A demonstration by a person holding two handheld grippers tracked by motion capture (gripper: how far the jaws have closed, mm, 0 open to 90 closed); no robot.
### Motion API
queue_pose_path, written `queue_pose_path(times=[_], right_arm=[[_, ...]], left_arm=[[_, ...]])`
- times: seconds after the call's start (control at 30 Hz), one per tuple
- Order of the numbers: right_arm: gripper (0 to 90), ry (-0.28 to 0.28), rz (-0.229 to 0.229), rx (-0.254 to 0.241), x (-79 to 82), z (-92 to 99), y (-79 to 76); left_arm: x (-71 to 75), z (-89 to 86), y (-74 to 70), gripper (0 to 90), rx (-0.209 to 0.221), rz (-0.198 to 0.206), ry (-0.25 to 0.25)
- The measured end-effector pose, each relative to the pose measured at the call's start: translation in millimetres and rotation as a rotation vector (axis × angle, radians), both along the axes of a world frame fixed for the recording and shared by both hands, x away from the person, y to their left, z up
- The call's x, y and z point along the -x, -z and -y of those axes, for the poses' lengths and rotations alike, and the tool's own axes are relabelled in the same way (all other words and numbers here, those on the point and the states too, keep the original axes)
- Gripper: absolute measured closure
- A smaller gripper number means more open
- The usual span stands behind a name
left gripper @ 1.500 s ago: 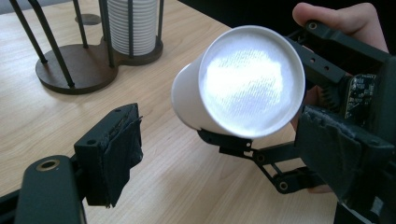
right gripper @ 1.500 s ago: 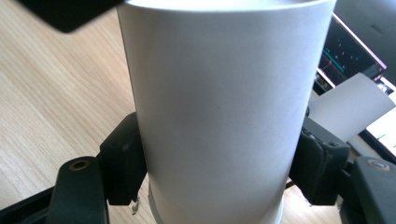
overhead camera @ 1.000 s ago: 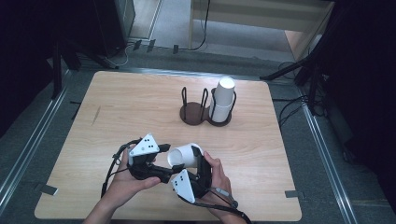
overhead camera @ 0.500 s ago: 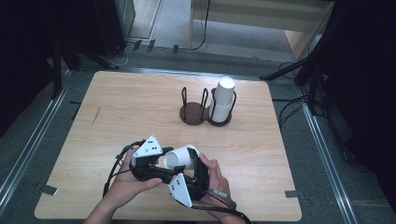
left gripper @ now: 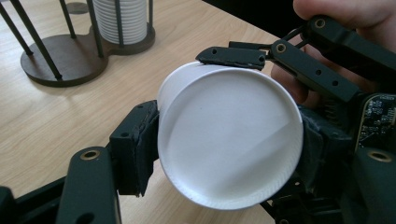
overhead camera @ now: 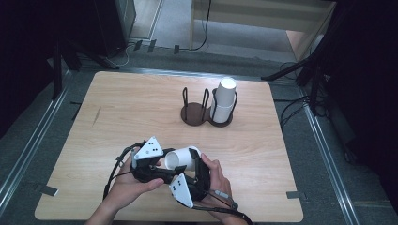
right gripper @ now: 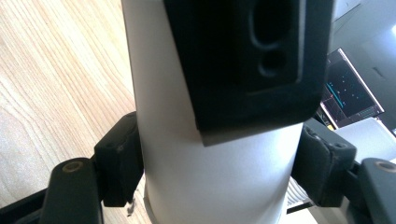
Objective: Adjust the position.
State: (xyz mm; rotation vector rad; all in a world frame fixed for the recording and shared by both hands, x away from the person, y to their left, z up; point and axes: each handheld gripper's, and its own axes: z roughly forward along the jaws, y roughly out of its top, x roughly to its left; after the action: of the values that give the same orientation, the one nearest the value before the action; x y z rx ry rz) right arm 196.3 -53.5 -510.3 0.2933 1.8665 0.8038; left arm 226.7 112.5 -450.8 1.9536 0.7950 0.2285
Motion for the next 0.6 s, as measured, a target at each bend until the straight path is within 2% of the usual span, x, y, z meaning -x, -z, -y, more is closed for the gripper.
queue_pose_path(times=[0.13, 0.23, 0.33, 0.47, 0.5, 0.6], right_arm=[[22.1, -0.003, -0.007, -0.017, -0.9, 0.4, -0.4], [14.4, -0.005, 0.000, -0.023, -2.2, 1.6, -1.2], [13.4, -0.010, 0.001, -0.031, -2.2, 2.3, -2.2], [12.6, -0.026, -0.007, -0.082, -2.1, 3.9, -6.7], [12.6, -0.026, -0.007, -0.082, -2.1, 3.9, -6.7], [12.3, -0.023, -0.021, -0.131, -4.4, 5.0, -12.2]], left_arm=[[-0.8, -3.6, -0.2, 34.2, 0.022, 0.003, -0.001], [-1.8, -8.0, -1.1, 35.0, 0.043, 0.012, -0.021], [-2.2, -11.6, -2.4, 35.1, 0.056, 0.024, -0.037], [-3.2, -16.5, -2.3, 35.2, 0.070, 0.038, -0.065], [-3.3, -18.1, -2.1, 35.2, 0.068, 0.042, -0.069], [-2.1, -24.1, -1.7, 35.3, 0.085, 0.063, -0.106]])
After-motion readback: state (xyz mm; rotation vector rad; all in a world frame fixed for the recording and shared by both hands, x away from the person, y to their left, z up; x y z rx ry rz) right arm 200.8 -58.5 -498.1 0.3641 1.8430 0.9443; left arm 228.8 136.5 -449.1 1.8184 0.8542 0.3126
